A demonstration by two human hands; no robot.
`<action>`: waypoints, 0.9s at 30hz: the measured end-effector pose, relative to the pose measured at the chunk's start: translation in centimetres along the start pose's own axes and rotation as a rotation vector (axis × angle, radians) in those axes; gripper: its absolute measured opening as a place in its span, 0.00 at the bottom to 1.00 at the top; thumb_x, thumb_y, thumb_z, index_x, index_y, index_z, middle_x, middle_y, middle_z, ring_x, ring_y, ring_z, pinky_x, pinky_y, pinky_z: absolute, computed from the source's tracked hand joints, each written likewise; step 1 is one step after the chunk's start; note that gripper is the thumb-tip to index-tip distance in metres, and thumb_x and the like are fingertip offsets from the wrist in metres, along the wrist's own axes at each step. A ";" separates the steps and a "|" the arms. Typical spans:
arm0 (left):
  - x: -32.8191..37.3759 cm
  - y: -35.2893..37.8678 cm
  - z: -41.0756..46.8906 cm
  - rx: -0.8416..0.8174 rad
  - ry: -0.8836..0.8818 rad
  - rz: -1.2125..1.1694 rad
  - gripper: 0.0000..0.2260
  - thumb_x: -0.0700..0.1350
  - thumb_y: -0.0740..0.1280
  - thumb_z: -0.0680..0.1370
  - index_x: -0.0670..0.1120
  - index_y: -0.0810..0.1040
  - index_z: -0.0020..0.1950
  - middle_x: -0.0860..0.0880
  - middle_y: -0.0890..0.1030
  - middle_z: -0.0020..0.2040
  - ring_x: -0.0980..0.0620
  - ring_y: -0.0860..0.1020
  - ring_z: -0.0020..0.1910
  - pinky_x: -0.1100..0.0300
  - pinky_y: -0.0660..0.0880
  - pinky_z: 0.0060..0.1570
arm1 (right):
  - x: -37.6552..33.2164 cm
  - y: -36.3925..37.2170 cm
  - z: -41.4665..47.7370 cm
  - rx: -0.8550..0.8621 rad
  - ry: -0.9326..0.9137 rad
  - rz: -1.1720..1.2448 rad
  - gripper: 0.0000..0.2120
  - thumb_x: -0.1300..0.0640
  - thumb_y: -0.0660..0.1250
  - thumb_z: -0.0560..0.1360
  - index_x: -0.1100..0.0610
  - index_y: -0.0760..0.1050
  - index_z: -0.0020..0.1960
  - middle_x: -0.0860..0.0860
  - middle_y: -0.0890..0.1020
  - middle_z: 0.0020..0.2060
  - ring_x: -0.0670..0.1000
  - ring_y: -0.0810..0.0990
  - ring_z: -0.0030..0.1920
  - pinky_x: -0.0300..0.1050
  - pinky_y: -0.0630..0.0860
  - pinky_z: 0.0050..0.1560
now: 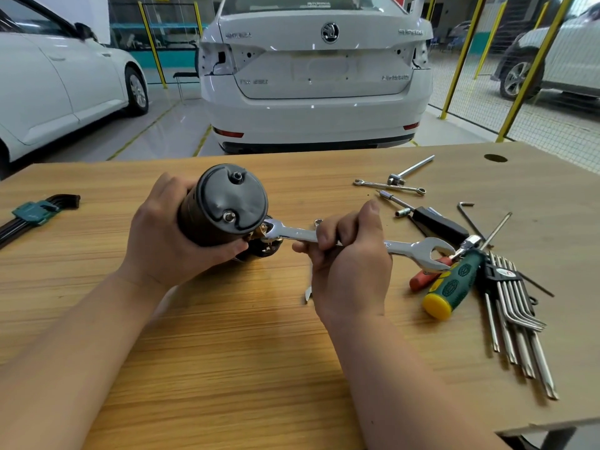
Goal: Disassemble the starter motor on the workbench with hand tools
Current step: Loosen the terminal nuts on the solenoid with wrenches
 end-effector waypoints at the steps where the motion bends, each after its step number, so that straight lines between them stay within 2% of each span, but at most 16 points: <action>1: 0.0 0.0 -0.1 -0.001 -0.008 -0.006 0.31 0.63 0.71 0.60 0.47 0.69 0.56 0.62 0.69 0.48 0.52 0.72 0.45 0.59 0.68 0.43 | 0.1 0.2 0.1 -0.012 0.004 -0.002 0.28 0.50 0.53 0.84 0.52 0.65 0.25 0.51 0.67 0.23 0.51 0.65 0.24 0.46 0.76 0.30; 4: 0.0 0.0 -0.1 -0.005 -0.009 -0.016 0.31 0.63 0.72 0.60 0.48 0.68 0.56 0.62 0.69 0.48 0.53 0.72 0.44 0.65 0.65 0.42 | 0.2 0.4 0.3 -0.021 0.024 -0.006 0.28 0.51 0.53 0.84 0.52 0.64 0.24 0.51 0.66 0.23 0.50 0.63 0.24 0.46 0.76 0.29; 7: 0.0 0.0 -0.1 -0.005 -0.006 -0.021 0.32 0.63 0.72 0.60 0.47 0.69 0.56 0.61 0.69 0.47 0.57 0.70 0.45 0.66 0.65 0.42 | 0.1 0.1 0.3 -0.025 0.010 0.003 0.28 0.51 0.53 0.83 0.52 0.64 0.24 0.50 0.66 0.23 0.49 0.65 0.24 0.45 0.75 0.29; 11: 0.0 -0.1 -0.1 0.000 0.006 -0.011 0.32 0.63 0.72 0.60 0.47 0.69 0.57 0.61 0.70 0.48 0.52 0.73 0.45 0.58 0.69 0.43 | 0.0 -0.2 0.4 -0.016 0.001 -0.010 0.28 0.51 0.53 0.84 0.52 0.63 0.25 0.51 0.65 0.23 0.50 0.64 0.24 0.45 0.75 0.29; 13: 0.0 -0.1 -0.1 -0.003 0.009 -0.007 0.33 0.63 0.72 0.60 0.45 0.70 0.57 0.61 0.70 0.48 0.49 0.73 0.45 0.57 0.69 0.42 | -0.1 -0.3 0.6 -0.011 0.016 -0.006 0.27 0.51 0.53 0.83 0.52 0.63 0.25 0.51 0.65 0.23 0.50 0.64 0.24 0.44 0.75 0.28; 18: 0.0 -0.1 -0.2 -0.013 0.014 -0.009 0.32 0.62 0.72 0.60 0.45 0.70 0.56 0.61 0.69 0.48 0.50 0.72 0.45 0.66 0.66 0.41 | 0.1 -0.4 0.8 -0.008 0.058 0.020 0.27 0.49 0.54 0.83 0.52 0.63 0.25 0.51 0.65 0.23 0.49 0.64 0.24 0.42 0.74 0.27; 20: -0.1 -0.1 -0.3 -0.018 0.012 -0.029 0.28 0.62 0.72 0.60 0.51 0.71 0.54 0.61 0.69 0.48 0.52 0.72 0.46 0.72 0.67 0.43 | 0.2 -0.5 0.9 0.001 0.082 0.039 0.28 0.48 0.54 0.83 0.51 0.63 0.24 0.50 0.66 0.23 0.49 0.65 0.24 0.42 0.73 0.27; 22: -0.2 -0.1 -0.2 -0.023 0.007 -0.058 0.27 0.62 0.72 0.60 0.62 0.70 0.56 0.60 0.70 0.48 0.54 0.71 0.46 0.76 0.66 0.47 | 0.3 -0.6 1.1 -0.007 0.086 0.039 0.28 0.48 0.54 0.83 0.51 0.63 0.24 0.50 0.66 0.22 0.49 0.64 0.23 0.42 0.73 0.27; 24: -0.2 -0.2 -0.2 -0.034 0.004 -0.087 0.31 0.62 0.73 0.60 0.70 0.66 0.60 0.60 0.71 0.48 0.56 0.71 0.45 0.74 0.67 0.48 | 0.3 -0.5 1.3 -0.025 0.085 0.019 0.28 0.48 0.54 0.83 0.51 0.63 0.24 0.50 0.66 0.22 0.49 0.64 0.23 0.43 0.74 0.27; 27: -0.5 -0.2 -0.3 -0.044 -0.006 -0.118 0.34 0.61 0.73 0.59 0.72 0.64 0.62 0.58 0.72 0.50 0.53 0.73 0.47 0.72 0.68 0.48 | 0.1 -0.2 1.6 -0.094 0.035 -0.082 0.29 0.48 0.54 0.83 0.50 0.65 0.23 0.49 0.67 0.22 0.49 0.65 0.23 0.44 0.75 0.28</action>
Point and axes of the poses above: each hand's wrist, its own z-axis towards the middle knuckle, its own y-axis out of the palm, x = y × z, the point moved 4 cm from there along z, towards the middle knuckle
